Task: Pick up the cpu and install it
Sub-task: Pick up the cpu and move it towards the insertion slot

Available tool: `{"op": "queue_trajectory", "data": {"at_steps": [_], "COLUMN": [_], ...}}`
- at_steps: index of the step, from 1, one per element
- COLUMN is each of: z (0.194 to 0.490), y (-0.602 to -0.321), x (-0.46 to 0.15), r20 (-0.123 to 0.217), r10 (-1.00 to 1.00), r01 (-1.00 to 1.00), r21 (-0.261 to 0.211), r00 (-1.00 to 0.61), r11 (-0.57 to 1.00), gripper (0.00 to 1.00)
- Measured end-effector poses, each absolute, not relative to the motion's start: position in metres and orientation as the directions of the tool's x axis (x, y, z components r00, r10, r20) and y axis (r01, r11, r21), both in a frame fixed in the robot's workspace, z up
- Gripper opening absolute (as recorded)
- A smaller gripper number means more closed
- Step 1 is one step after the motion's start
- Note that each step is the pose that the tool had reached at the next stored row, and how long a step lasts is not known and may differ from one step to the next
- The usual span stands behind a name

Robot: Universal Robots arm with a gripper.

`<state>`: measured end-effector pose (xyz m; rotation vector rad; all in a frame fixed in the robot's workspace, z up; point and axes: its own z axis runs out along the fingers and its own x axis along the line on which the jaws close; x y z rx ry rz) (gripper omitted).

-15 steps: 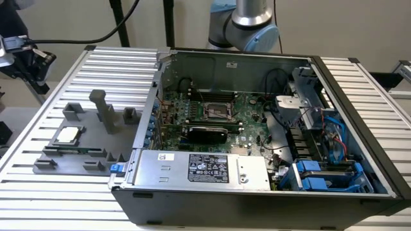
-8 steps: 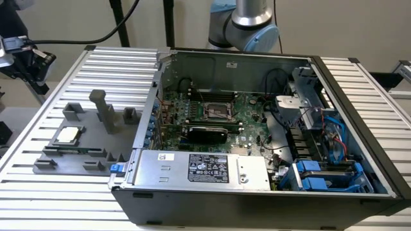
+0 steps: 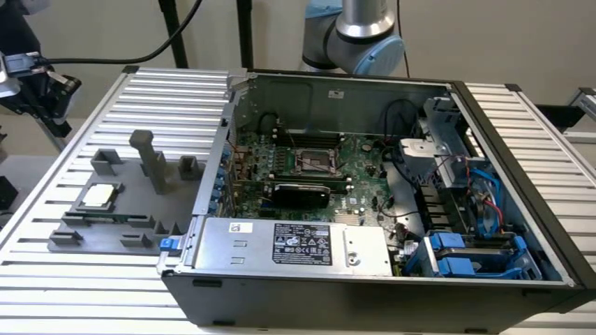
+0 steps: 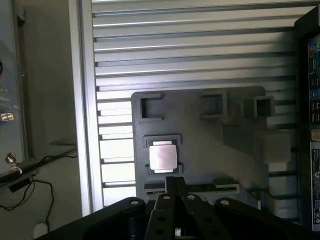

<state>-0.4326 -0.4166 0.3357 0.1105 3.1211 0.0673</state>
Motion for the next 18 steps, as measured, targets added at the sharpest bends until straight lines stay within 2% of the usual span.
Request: {"op": "queue_trajectory", "data": {"at_steps": [1,2,4,5,8,11,13,14,15,18], "z": [0.3358,0.3357,0.3358,0.3357,0.3357,0.3357,0.3357,0.3357,0.3356,0.3318], "y": [-0.4166,-0.4166,-0.4166,-0.4166,-0.4166,-0.4166,-0.4166,-0.4166,-0.4166,-0.4166], "x": [-0.4327,-0.4326,-0.4326,-0.4326,-0.4327,-0.4327,-0.4326,-0.4327,-0.4326,-0.4327], "r20": [-0.016,-0.016,-0.016,-0.016,-0.016,-0.016,-0.016,-0.016,-0.016,-0.016], "r10": [0.071,0.071,0.071,0.071,0.071,0.071,0.071,0.071,0.071,0.071], "r01": [0.07,0.07,0.07,0.07,0.07,0.07,0.07,0.07,0.07,0.07], "r21": [0.044,0.044,0.044,0.044,0.043,0.043,0.043,0.043,0.043,0.043], "r00": [-0.997,-0.997,-0.997,-0.997,-0.997,-0.997,-0.997,-0.997,-0.997,-0.997], "r11": [0.997,0.997,0.997,0.997,0.997,0.997,0.997,0.997,0.997,0.997], "gripper": [0.18,0.18,0.3,0.3,0.47,0.53,0.65,0.65,0.71,0.71]}}
